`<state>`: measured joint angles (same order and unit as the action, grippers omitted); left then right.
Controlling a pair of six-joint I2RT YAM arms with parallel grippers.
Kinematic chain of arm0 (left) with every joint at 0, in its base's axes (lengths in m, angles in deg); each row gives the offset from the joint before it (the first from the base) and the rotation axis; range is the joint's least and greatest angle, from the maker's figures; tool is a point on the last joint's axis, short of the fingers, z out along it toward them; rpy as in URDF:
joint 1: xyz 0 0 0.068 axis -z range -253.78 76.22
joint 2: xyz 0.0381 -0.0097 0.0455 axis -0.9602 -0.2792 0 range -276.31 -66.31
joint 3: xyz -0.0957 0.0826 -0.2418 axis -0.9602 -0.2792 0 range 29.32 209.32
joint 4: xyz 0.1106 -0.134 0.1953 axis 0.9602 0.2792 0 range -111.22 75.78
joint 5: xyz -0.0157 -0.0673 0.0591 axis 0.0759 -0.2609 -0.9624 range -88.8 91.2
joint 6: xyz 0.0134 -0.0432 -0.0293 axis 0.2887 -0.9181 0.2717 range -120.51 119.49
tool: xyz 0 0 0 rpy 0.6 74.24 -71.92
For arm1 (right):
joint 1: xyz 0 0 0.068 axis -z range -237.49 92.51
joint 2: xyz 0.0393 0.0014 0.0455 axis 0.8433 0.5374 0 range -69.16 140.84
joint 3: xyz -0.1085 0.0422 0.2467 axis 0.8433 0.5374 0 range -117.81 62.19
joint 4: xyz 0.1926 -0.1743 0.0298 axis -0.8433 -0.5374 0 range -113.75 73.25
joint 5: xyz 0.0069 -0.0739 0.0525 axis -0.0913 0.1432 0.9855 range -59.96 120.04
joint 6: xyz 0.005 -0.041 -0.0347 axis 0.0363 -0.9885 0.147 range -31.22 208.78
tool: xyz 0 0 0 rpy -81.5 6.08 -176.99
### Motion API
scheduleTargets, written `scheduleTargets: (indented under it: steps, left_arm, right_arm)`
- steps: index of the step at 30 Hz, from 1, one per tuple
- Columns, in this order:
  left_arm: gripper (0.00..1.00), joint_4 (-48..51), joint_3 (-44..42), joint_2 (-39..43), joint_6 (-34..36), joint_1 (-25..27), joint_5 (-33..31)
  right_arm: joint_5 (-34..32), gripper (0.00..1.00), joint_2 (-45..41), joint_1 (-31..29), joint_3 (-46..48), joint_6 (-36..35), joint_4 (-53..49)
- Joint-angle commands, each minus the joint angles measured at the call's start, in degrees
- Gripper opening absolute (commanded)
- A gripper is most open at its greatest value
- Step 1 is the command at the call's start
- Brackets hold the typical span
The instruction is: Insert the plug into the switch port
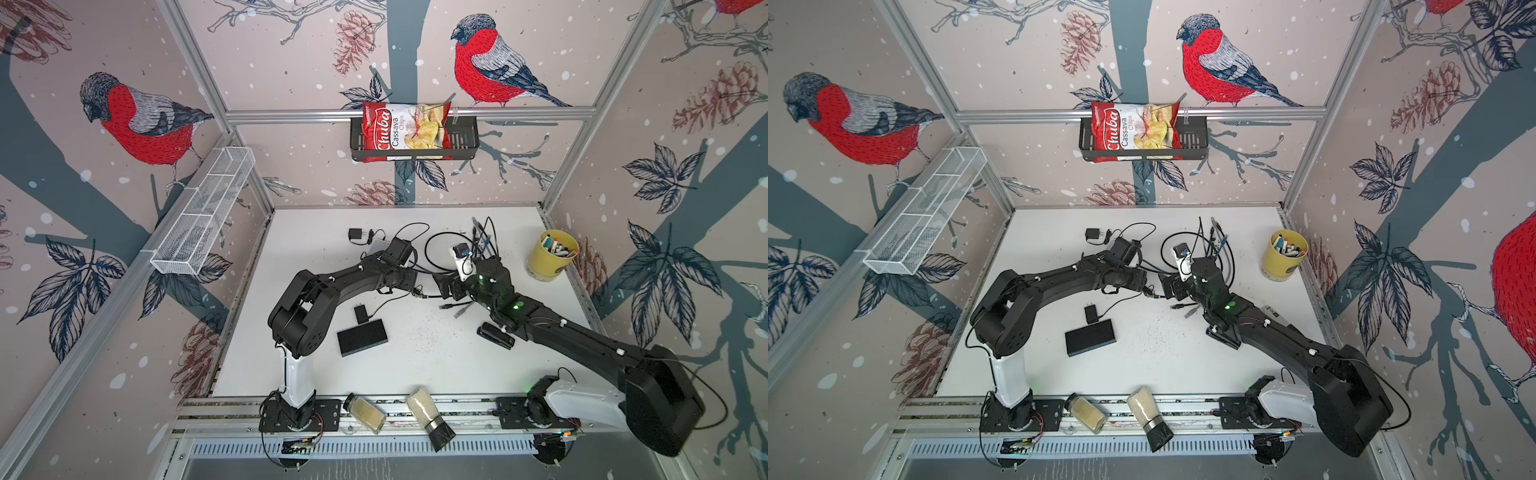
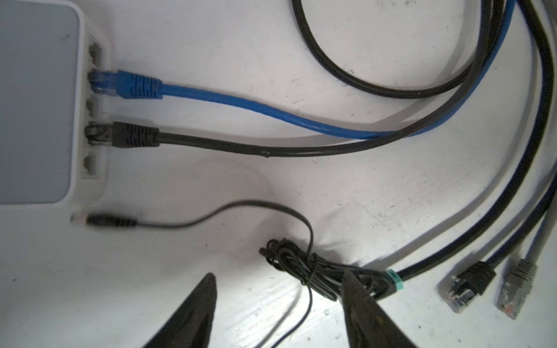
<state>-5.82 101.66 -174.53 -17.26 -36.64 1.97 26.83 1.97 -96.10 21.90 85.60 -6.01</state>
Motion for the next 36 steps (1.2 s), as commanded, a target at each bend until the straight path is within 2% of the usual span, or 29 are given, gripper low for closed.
scheduleTargets:
  steps: [1, 5, 10, 14, 16, 17, 20, 26, 29, 36]
  left_arm:
    - [0.76, -2.53, -0.89, 2.37, -1.74, -0.87, -2.04]
    - [0.96, -4.4, -3.86, 6.23, -4.0, -3.71, -1.85]
    - [0.97, -6.42, -10.79, 12.69, -7.32, -7.55, -3.08]
    - [0.97, -6.73, -17.07, 18.89, -10.16, -8.49, -8.57]
    - [0.96, -6.23, -19.51, 21.84, -12.3, -8.5, -12.6]
    - [0.96, -5.96, -20.98, 23.37, -13.04, -8.58, -14.21]
    - [0.97, -6.14, -24.13, 27.6, -14.0, -9.11, -15.76]
    - [0.97, -6.81, -28.8, 34.31, -14.98, -10.27, -15.73]
    - [0.96, -8.01, -31.25, 37.14, -15.46, -11.17, -15.15]
    - [0.96, -8.89, -35.28, 41.43, -15.22, -12.44, -14.89]
  right_arm:
    - [2.0, 0.99, 4.18, 0.2, -4.65, -6.52, -3.16]
    - [5.9, 0.99, 9.15, 0.29, -10.19, -12.99, -6.9]
    - [8.74, 0.98, 12.62, 0.29, -13.91, -20.22, -6.5]
    - [6.57, 0.99, 16.21, -1.18, -14.95, -29.99, -5.07]
    - [7.97, 1.0, 18.63, -1.25, -17.18, -31.8, -6.33]
    - [9.7, 0.99, 20.34, -1.13, -19.05, -32.29, -7.74]
    - [16.3, 0.84, 25.67, -0.94, -25.53, -35.25, -13.57]
    - [20.18, 0.68, 40.89, -1.19, -44.34, -33.76, -26.93]
    - [20.38, 0.64, 47.39, -1.55, -52.24, -32.13, -31.2]
    - [22.08, 0.59, 56.0, -1.69, -60.45, -29.27, -33.05]
